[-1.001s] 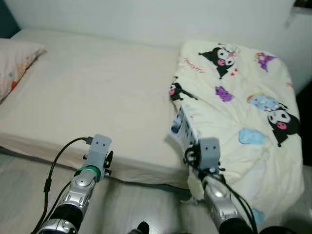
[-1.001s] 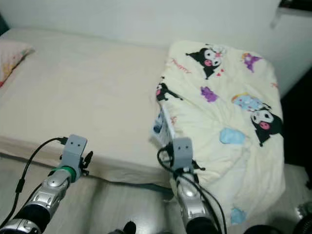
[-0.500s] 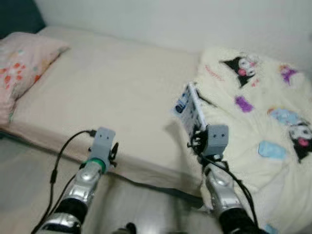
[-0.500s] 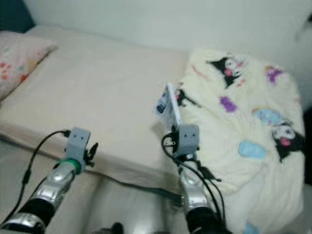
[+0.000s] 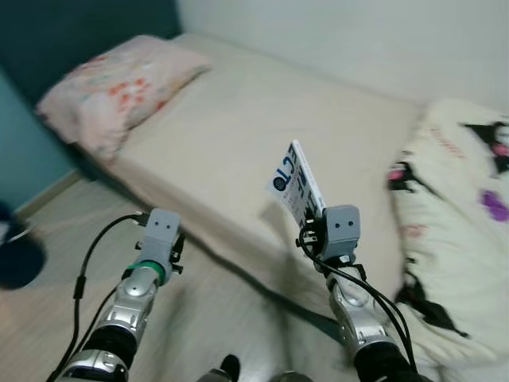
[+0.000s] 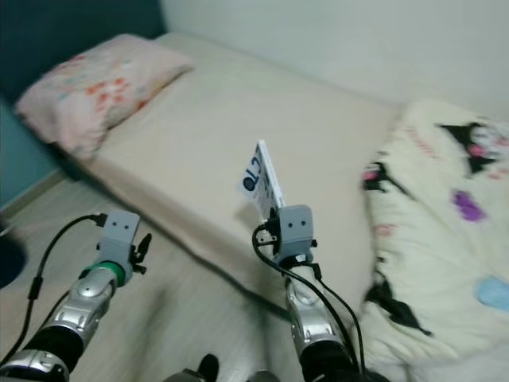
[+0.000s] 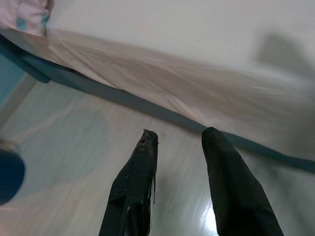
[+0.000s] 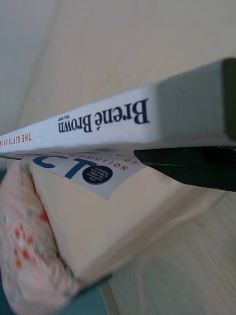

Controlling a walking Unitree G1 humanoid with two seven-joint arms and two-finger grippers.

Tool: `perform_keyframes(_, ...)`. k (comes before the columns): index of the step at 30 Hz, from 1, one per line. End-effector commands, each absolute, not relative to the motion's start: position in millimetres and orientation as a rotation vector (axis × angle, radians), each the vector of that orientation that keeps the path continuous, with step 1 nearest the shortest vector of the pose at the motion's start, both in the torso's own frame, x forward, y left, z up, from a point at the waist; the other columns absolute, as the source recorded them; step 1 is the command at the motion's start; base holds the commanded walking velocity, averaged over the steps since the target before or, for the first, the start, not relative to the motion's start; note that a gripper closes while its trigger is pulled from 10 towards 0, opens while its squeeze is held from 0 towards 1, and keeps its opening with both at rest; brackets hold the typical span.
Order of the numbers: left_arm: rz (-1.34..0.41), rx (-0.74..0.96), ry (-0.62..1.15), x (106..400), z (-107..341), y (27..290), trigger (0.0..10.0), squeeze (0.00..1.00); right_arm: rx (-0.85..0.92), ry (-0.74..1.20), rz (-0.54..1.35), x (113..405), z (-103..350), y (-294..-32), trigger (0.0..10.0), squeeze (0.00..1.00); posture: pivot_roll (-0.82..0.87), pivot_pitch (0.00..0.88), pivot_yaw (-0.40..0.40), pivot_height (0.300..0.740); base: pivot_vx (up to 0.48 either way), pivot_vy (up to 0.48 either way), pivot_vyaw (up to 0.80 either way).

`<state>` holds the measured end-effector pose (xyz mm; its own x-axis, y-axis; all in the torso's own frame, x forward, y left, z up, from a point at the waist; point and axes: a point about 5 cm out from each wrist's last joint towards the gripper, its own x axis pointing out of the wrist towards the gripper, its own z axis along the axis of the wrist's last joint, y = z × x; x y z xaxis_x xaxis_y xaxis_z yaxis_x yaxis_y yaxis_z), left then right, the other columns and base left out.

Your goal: Clean up the room

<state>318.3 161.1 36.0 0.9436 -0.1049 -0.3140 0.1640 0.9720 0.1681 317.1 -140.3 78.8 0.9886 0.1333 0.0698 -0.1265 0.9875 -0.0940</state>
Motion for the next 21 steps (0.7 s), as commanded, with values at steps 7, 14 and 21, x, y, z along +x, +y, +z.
perform_keyframes(7, -0.136, 0.217, 0.314, 316.6, 34.1, 164.8, 10.0, 0.00, -0.068, -0.096, 0.144, 316.9, 81.2, -135.5, 10.0, 0.00, -0.06, 0.056, 0.078, 0.740, 0.000, 0.000, 0.71)
perform_keyframes(14, -0.142, 0.233, 0.288, 318.2, 37.4, 163.7, 10.0, 0.00, -0.046, -0.107, 0.154, 316.9, 82.6, -133.2, 10.0, 0.00, -0.06, 0.053, 0.080, 0.740, 0.041, 0.000, 0.69)
perform_keyframes(21, -0.141, 0.256, 0.264, 320.5, 41.1, 161.8, 10.0, 0.00, 0.033, -0.119, 0.137, 316.6, 85.0, -131.8, 10.0, 0.00, -0.06, 0.057, 0.083, 0.740, 0.435, 0.000, 0.10)
